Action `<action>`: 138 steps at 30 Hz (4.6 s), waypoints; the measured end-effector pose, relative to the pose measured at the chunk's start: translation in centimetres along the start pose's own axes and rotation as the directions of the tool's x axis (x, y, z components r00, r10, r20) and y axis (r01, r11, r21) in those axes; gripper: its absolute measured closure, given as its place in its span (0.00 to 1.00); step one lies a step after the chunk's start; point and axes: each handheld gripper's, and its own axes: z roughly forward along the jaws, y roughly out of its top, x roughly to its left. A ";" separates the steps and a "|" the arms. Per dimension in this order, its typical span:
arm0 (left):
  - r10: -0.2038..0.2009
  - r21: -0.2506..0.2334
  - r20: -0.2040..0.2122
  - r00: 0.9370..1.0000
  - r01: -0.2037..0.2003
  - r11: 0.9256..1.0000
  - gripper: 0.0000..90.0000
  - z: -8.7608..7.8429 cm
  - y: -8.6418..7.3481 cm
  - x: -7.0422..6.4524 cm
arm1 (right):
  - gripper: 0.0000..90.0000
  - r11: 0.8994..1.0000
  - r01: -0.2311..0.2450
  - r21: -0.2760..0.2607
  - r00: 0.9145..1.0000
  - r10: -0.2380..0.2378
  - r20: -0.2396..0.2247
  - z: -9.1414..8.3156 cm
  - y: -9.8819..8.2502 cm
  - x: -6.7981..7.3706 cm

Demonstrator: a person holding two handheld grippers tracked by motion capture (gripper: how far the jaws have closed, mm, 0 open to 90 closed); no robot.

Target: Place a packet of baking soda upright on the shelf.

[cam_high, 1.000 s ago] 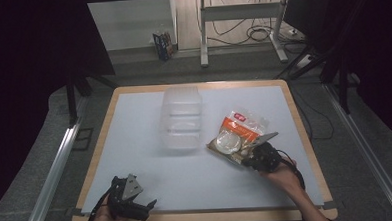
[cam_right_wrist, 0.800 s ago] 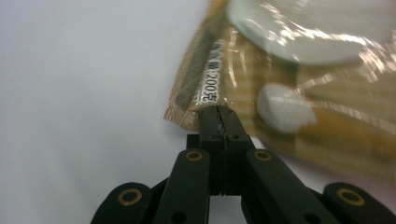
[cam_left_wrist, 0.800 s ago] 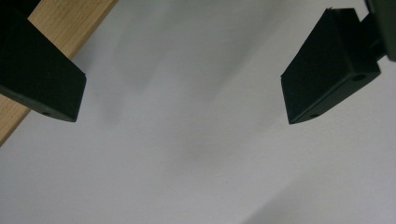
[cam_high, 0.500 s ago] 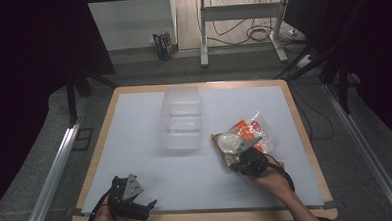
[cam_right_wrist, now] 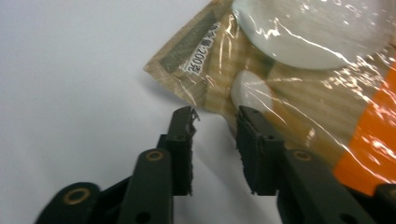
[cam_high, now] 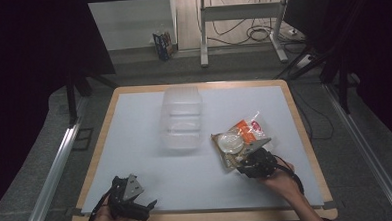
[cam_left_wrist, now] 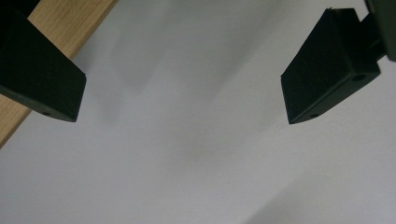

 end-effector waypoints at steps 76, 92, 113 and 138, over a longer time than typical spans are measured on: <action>-0.022 -0.010 0.014 1.000 0.022 1.000 0.00 -0.1 -0.1 0.3 | 0.18 0.932 -0.337 -0.133 0.938 0.344 0.032 -0.6 0.6 -9.5; -0.013 -0.006 0.011 1.000 0.013 1.000 0.01 0.0 -0.1 0.2 | 0.98 0.962 -0.265 -0.061 0.958 0.270 0.095 -0.3 2.6 -9.0; -0.050 -0.032 0.025 0.998 0.051 0.998 0.01 -0.3 -0.2 0.6 | 0.99 0.976 -0.164 -0.142 0.986 0.167 0.010 -4.4 8.1 -6.5; -0.086 -0.038 0.022 0.996 0.086 0.996 0.01 -0.4 -0.3 0.9 | 0.99 0.984 -0.085 -0.158 0.993 0.095 0.062 -7.3 13.1 -6.6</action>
